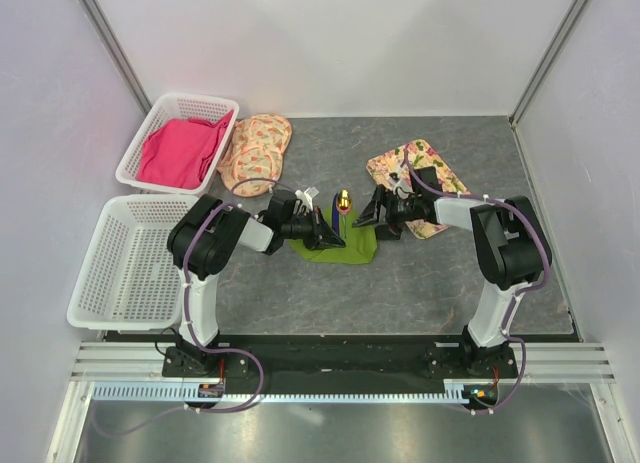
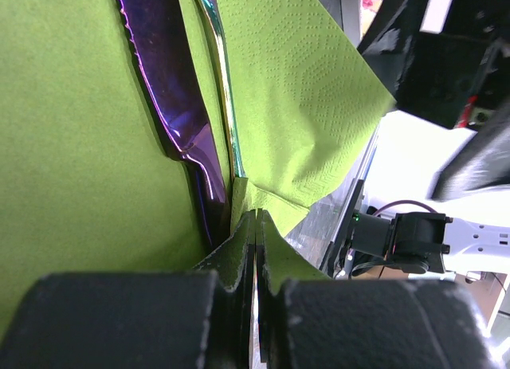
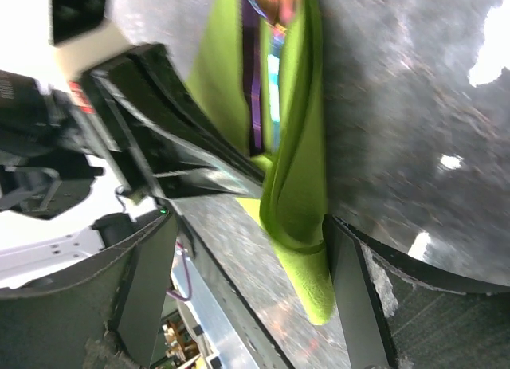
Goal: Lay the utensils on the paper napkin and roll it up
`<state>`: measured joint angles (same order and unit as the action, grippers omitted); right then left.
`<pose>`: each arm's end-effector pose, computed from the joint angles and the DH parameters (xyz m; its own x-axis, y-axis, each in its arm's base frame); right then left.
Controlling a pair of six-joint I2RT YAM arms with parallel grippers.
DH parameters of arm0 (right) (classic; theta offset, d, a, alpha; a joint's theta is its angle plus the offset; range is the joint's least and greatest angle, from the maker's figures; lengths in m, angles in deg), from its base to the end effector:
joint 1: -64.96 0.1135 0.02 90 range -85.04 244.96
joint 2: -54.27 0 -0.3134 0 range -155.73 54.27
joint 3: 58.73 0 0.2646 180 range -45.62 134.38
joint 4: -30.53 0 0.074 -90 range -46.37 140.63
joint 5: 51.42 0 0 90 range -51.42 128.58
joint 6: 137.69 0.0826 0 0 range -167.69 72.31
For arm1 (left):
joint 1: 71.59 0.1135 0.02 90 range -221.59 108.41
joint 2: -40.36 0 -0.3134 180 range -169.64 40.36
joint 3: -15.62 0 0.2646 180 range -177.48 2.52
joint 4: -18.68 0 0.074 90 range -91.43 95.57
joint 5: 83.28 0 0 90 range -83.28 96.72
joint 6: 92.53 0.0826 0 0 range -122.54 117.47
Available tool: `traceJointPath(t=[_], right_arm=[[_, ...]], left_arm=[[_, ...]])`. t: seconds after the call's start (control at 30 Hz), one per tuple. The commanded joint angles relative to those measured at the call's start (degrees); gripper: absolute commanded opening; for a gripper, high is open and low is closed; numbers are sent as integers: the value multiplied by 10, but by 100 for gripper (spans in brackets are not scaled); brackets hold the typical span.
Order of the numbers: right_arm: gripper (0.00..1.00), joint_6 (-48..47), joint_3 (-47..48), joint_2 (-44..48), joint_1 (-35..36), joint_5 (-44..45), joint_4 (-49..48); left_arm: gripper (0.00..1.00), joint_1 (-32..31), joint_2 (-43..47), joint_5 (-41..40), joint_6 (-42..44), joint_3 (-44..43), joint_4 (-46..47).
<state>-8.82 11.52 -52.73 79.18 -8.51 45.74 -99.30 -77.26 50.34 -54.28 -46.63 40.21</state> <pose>0.3767 0.1579 0.1523 -0.9739 0.1940 -0.1178 0.0083 0.5489 0.8358 0.3513 -0.2489 0.0990 -0.9680 -0.1338 -0.2125 0.1353 0.4352 -0.8901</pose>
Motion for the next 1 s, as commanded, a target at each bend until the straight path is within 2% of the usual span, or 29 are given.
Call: traceJointPath(t=[0.0,0.27,0.83,0.97], right_arm=[[82,-53,-11,6,3,19,64],[79,-73,-39,34,3,13,118],[78,-58,1,45,-18,33,75],[73,-64,4,48,-21,32,75]], left_arm=[[2,4,-6,-6,9,-10,4],[2,4,-8,-5,9,-10,4],[2,4,-8,-5,9,-11,6],[2,4,-8,-5,9,-10,6]])
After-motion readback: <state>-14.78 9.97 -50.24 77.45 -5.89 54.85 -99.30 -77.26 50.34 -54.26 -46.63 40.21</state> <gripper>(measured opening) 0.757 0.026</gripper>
